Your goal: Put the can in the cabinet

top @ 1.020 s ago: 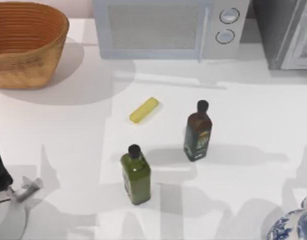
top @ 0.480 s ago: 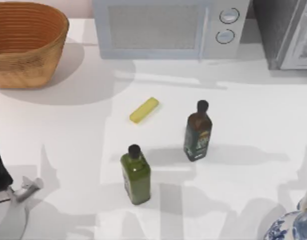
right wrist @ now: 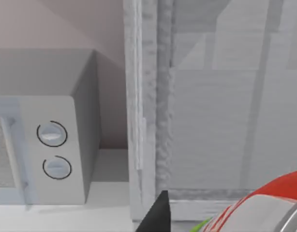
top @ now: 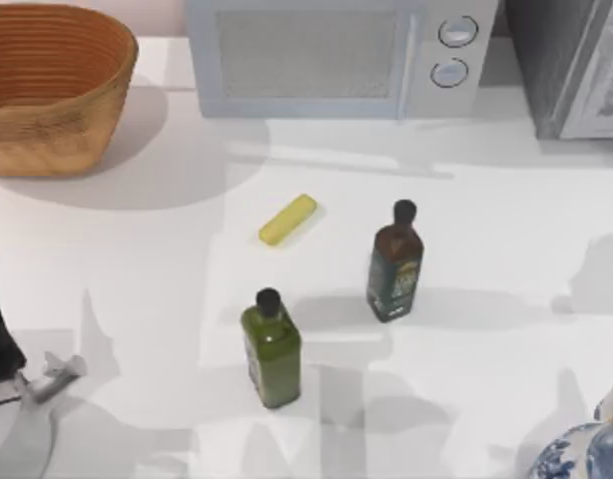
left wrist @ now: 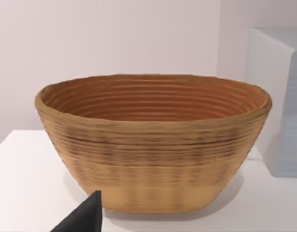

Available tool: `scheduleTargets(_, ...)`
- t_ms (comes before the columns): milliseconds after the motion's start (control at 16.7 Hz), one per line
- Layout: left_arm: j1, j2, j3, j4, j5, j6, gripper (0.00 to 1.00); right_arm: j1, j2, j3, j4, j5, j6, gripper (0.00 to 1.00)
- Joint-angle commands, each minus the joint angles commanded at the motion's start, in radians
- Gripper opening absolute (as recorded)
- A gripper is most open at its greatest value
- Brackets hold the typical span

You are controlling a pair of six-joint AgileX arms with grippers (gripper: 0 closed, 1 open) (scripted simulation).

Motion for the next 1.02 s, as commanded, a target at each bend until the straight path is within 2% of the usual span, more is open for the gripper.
scheduleTargets(420, 0.0, 0.0, 0.0, 0.0, 0.0, 0.0, 1.0, 0.071, 0.521, 0.755, -0.164, 0.075, 0.006, 0.0)
scheduleTargets(600, 0.0, 0.0, 0.0, 0.0, 0.0, 0.0, 1.0, 0.096, 0.713, 1.018, -0.223, 0.102, 0.008, 0.0)
scheduleTargets(780, 0.0, 0.0, 0.0, 0.0, 0.0, 0.0, 1.0, 0.114, 0.846, 1.188, -0.266, 0.122, 0.01, 0.0)
scheduleTargets(1020, 0.0, 0.0, 0.0, 0.0, 0.0, 0.0, 1.0, 0.123, 0.909, 1.269, -0.287, 0.132, 0.01, 0.0)
